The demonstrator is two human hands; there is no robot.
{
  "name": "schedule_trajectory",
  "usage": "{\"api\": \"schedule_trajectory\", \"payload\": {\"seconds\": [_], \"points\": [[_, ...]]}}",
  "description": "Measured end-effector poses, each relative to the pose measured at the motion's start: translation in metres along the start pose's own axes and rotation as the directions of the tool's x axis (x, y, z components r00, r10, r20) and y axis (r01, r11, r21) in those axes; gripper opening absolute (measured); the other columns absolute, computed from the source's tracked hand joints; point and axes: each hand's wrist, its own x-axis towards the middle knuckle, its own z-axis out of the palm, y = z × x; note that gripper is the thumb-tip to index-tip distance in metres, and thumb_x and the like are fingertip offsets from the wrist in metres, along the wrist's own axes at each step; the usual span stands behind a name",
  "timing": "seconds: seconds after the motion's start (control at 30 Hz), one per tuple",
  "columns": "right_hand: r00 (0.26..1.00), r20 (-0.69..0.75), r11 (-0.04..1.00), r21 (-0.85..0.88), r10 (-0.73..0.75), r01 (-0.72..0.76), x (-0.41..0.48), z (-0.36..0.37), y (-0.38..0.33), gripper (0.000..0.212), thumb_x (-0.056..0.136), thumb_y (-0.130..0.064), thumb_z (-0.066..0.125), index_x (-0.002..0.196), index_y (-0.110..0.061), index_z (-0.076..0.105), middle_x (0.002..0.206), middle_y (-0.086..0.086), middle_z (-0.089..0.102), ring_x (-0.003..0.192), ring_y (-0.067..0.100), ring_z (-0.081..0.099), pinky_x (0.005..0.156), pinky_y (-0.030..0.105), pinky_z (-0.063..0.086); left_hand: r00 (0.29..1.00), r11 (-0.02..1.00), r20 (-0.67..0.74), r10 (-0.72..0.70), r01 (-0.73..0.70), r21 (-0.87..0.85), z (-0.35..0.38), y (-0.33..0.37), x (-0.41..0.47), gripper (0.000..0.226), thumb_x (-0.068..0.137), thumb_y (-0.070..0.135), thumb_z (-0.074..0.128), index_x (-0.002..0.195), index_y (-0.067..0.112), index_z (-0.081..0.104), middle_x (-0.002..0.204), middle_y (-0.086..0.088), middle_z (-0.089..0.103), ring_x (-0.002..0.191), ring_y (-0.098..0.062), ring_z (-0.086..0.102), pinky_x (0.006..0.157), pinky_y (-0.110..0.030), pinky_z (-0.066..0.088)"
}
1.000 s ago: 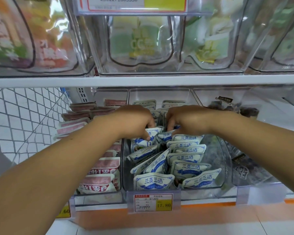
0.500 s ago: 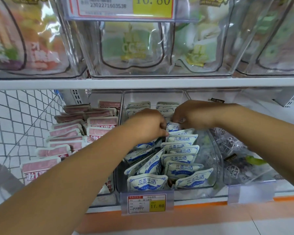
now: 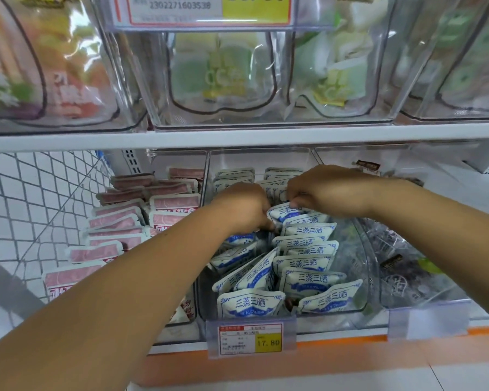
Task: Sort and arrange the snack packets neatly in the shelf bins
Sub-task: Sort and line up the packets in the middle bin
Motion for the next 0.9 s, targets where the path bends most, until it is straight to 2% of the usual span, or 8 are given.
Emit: {"api": "schedule_trajectory", "payload": {"seconds": [0.1, 0.23, 0.3, 0.43, 0.5, 0.6, 0.73, 0.9], "points": [[1.0, -0.008, 1.0, 0.018, 0.0, 0.0, -0.002, 0.003, 0.005, 0.013, 0.1, -0.032, 0.045, 0.092, -0.026, 0.052, 0.085, -0.005, 0.053, 0.08, 0.02, 0.054, 0.067, 0.034, 0.041, 1.0, 1.0, -0.011, -0.004, 0.004, 0.019, 0.002, 0.003, 0.002, 0.041, 0.088, 0.045, 0.064, 0.065, 0.012, 0.057, 0.058, -0.001, 0.046, 0.054, -0.015, 0.042, 0.052, -0.025, 0.03], [0.998, 0.064, 0.991, -0.134, 0.03, -0.021, 0.005, 0.007, 0.0, 0.011, 0.101, -0.024, 0.041, 0.101, -0.025, 0.052, 0.083, -0.008, 0.05, 0.076, 0.016, 0.051, 0.06, 0.029, 0.036, 1.0, 0.999, -0.001, -0.003, 0.003, 0.034, 0.01, 0.006, 0.007, 0.025, 0.09, 0.04, 0.061, 0.083, 0.018, 0.072, 0.075, -0.002, 0.064, 0.068, -0.02, 0.057, 0.059, -0.024, 0.041], [0.994, 0.103, 0.987, -0.161, 0.033, -0.016, 0.007, 0.005, -0.002, 0.013, 0.1, -0.022, 0.042, 0.105, -0.023, 0.055, 0.093, -0.005, 0.055, 0.081, 0.017, 0.054, 0.064, 0.029, 0.04, 1.0, 1.0, 0.0, 0.007, -0.007, 0.03, 0.011, 0.005, 0.007, 0.017, 0.091, 0.033, 0.061, 0.087, 0.023, 0.073, 0.081, 0.0, 0.066, 0.074, -0.02, 0.059, 0.057, -0.022, 0.039], [0.999, 0.025, 0.996, 0.082, 0.02, -0.022, -0.001, -0.007, 0.006, 0.011, 0.094, -0.028, 0.056, 0.089, -0.031, 0.065, 0.099, -0.011, 0.061, 0.084, 0.01, 0.058, 0.08, 0.033, 0.052, 0.997, 0.967, -0.077, 0.015, -0.034, -0.252, 0.003, -0.002, 0.001, 0.019, 0.082, 0.033, 0.073, 0.098, 0.023, 0.075, 0.092, 0.011, 0.068, 0.081, -0.007, 0.061, 0.067, -0.016, 0.043], [1.0, -0.025, 0.994, 0.105, 0.019, -0.016, -0.005, -0.009, 0.007, 0.008, 0.091, -0.029, 0.061, 0.088, -0.031, 0.069, 0.1, -0.013, 0.062, 0.093, 0.013, 0.059, 0.086, 0.035, 0.051, 0.995, 0.938, -0.104, -0.002, -0.034, -0.345, 0.0, -0.004, -0.001, 0.024, 0.079, 0.032, 0.077, 0.102, 0.025, 0.073, 0.091, 0.015, 0.065, 0.082, -0.003, 0.06, 0.068, -0.011, 0.04], [0.999, -0.004, 0.999, 0.036, 0.034, -0.034, -0.002, -0.003, 0.002, 0.011, 0.092, -0.022, 0.058, 0.093, -0.023, 0.07, 0.098, -0.008, 0.063, 0.092, 0.016, 0.06, 0.083, 0.033, 0.051, 0.995, 0.954, -0.097, 0.013, -0.042, -0.298, 0.001, -0.003, 0.0, 0.022, 0.08, 0.029, 0.076, 0.102, 0.023, 0.074, 0.099, 0.013, 0.07, 0.088, -0.005, 0.063, 0.079, -0.017, 0.044], [0.998, 0.036, 0.998, -0.042, 0.049, -0.047, 0.006, 0.002, 0.0, 0.016, 0.093, -0.017, 0.051, 0.089, -0.024, 0.065, 0.097, -0.003, 0.063, 0.086, 0.021, 0.062, 0.08, 0.039, 0.053, 0.998, 0.977, -0.06, 0.024, -0.037, -0.211, -0.001, 0.0, -0.001, 0.023, 0.084, 0.03, 0.072, 0.106, 0.023, 0.074, 0.107, 0.01, 0.071, 0.084, -0.004, 0.059, 0.077, -0.018, 0.04], [0.989, -0.143, 0.988, 0.156, 0.023, 0.0, -0.024, 0.0, -0.001, 0.023, 0.091, -0.038, 0.062, 0.113, -0.032, 0.064, 0.105, -0.015, 0.054, 0.094, 0.007, 0.052, 0.081, 0.024, 0.04, 0.983, 0.991, -0.174, 0.06, -0.079, -0.106, -0.028, 0.001, -0.054, 0.028, 0.083, 0.05, 0.065, 0.101, 0.029, 0.07, 0.095, 0.014, 0.067, 0.082, -0.004, 0.06, 0.077, -0.023, 0.05]]}}
